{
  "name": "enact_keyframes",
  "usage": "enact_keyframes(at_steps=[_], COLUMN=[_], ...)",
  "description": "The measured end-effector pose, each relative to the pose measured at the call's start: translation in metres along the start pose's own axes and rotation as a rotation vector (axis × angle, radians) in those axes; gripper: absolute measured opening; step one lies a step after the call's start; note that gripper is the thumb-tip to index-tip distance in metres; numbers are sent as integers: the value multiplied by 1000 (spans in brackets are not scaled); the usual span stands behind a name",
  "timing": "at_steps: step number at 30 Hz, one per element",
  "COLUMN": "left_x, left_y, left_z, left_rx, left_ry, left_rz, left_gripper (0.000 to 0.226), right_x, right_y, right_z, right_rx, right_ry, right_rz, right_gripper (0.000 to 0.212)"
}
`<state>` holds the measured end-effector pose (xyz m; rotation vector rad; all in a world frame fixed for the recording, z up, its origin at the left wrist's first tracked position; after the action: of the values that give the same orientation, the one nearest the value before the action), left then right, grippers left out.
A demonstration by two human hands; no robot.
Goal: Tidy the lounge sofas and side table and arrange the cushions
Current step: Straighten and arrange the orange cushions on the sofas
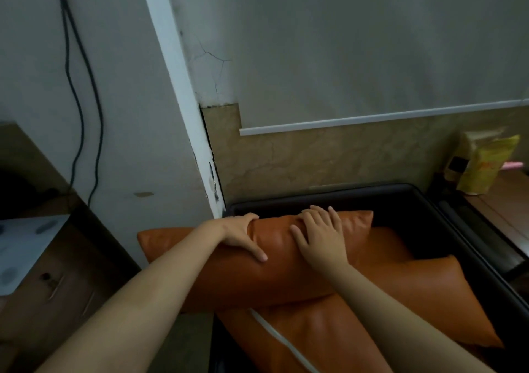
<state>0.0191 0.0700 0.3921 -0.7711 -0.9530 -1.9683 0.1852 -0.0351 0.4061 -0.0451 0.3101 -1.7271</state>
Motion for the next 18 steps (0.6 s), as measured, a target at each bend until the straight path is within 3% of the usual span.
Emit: enact_keyframes(at_steps=[5,8,11,16,18], left_x=[9,13,19,17,25], left_y=[11,2,-19,-58,-60], left_z=[-2,-10,-30,-70,-84], left_rx=[-120,-92,127,555,648], left_ry=[149,216,266,331,353], left_rz=[15,67,94,86,103], left_gripper=[103,101,113,119,132], right_x=[10,22,36,61,72], right_y=[0,-3,-4,-21,-33], right_z=[-2,-1,-6,-51,-66], right_rx=[-61,-120,-213,-396,-496], right_ry=[-17,10,-23,-395,-453], right_rz=[10,4,-34,-93,-109], right_gripper=[61,66,79,84,88])
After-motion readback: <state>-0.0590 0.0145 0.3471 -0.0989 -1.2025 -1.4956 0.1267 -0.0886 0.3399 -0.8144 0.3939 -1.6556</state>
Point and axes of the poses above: each hand's wrist, its own x-axis away from the middle knuckle, its own z-axis out of the back of the hand, y = z × x, the point moved 7 cm from there along -x, towards the middle knuckle, and after that the axes turned 14 degrees about -y, right-handed, at the moved point
